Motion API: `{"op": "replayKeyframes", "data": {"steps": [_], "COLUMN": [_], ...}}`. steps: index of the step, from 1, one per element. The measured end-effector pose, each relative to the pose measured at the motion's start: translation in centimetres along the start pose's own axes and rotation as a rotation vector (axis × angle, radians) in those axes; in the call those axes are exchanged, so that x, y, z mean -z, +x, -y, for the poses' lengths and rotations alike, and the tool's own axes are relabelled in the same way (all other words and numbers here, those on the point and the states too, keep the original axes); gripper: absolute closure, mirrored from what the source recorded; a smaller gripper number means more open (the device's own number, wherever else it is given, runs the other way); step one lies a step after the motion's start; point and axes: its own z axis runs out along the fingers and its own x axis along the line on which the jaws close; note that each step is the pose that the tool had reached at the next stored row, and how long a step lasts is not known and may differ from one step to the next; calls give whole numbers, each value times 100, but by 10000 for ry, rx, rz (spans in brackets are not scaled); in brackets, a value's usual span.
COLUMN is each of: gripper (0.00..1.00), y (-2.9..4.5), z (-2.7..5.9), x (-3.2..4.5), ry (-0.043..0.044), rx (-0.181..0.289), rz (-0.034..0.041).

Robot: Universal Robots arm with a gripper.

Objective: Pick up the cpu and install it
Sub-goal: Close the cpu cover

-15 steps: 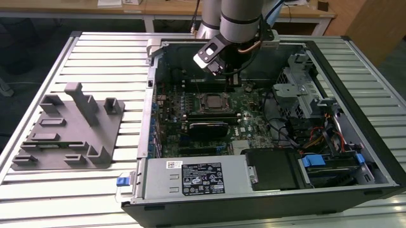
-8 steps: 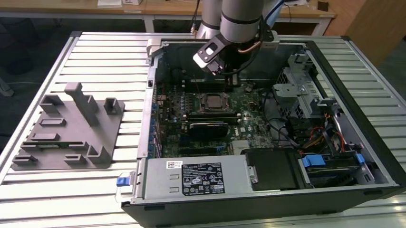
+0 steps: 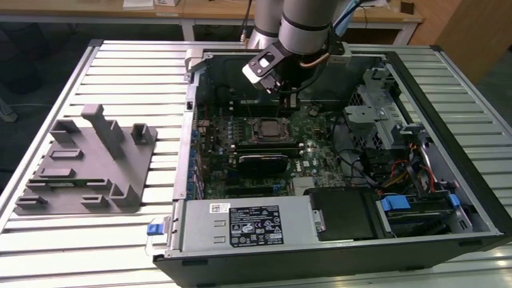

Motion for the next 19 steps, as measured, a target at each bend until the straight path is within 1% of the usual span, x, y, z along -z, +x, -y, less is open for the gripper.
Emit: {"op": "replayKeyframes", "data": {"steps": [2,8,11,13,19], "gripper": [89,89,89,89,89], "y": [0,-5,-9,-10,-11], "z": [9,83,119,138,139], "x": [-1,-7,-15,-18,-19], "ry": [-14,-193,-259,-281,-283], "rx": [1,10,15,15,33], "rz": [-8,-27,-30,-29,-29]}}
